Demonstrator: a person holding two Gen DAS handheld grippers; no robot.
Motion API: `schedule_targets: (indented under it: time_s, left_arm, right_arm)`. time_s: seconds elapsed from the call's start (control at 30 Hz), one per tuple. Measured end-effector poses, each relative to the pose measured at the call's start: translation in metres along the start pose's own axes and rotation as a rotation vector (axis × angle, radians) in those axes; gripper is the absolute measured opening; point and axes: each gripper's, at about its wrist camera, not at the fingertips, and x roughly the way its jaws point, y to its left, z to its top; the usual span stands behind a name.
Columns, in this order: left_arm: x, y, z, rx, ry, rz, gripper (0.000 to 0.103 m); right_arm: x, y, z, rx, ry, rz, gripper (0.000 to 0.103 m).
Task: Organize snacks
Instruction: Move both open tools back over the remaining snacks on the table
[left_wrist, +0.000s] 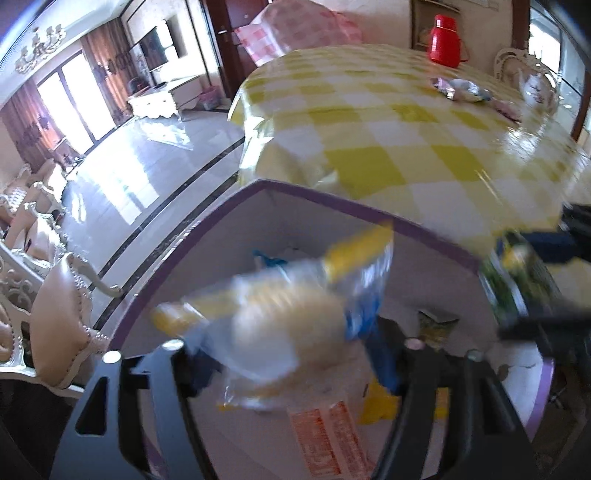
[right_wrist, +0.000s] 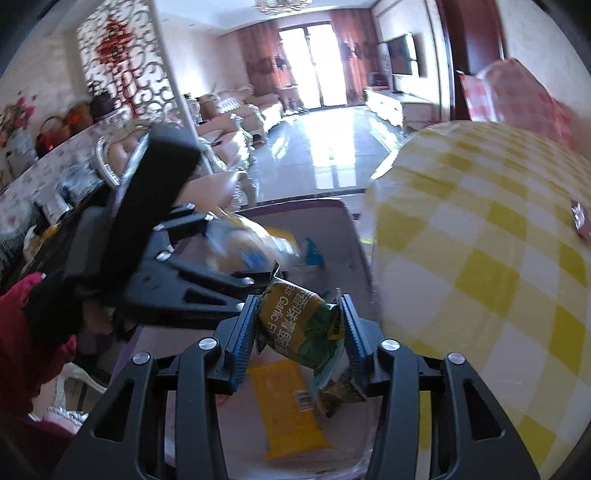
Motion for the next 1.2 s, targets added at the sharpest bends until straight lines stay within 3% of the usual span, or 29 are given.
schedule_targets:
  time_s: [0.2, 0.33, 0.5, 0.67, 0.73, 0.93, 1.1, 1.2]
  left_arm:
    - [-0.013, -0.007, 0.008, 0.032, -0.06, 0.082, 0.096]
    - [-0.023, -0.017, 0.018, 0.054, -0.105, 0.091, 0.098]
    - [-0.038, -0.052, 0.053, 0.063, -0.17, 0.009, 0.101]
    - [-0.039, -0.111, 0.105, 0.051, -0.195, -0.173, 0.101]
    - [-0.029, -0.141, 0.126, 0.058, -0.194, -0.225, 0.101]
    - [0.029, -0.217, 0.186, 0.127, -0.159, -0.29, 0.101]
    - [0.081, -0.226, 0.234, -0.045, -0.126, -0.332, 0.101]
    - [0.108, -0.227, 0.268, -0.159, -0.107, -0.307, 0.101]
  right_arm:
    - [-0.021, -0.007, 0.0, 0.008, -0.055, -0.027, 0.058]
    - [-0.045, -0.034, -0.005, 0.056, -0.092, -0.075, 0.068]
    - [-0.077, -0.086, -0.013, 0.128, -0.138, -0.205, 0.079]
    - [-0.121, -0.149, -0.028, 0.211, -0.175, -0.374, 0.087]
    - [-0.14, -0.183, -0.039, 0.258, -0.166, -0.469, 0.087]
    - [-0.187, -0.29, -0.077, 0.497, -0.156, -0.631, 0.087]
    - [-0.212, -0.355, -0.108, 0.696, -0.198, -0.64, 0.087]
    - [-0.217, -0.378, -0.116, 0.751, -0.251, -0.648, 0.087]
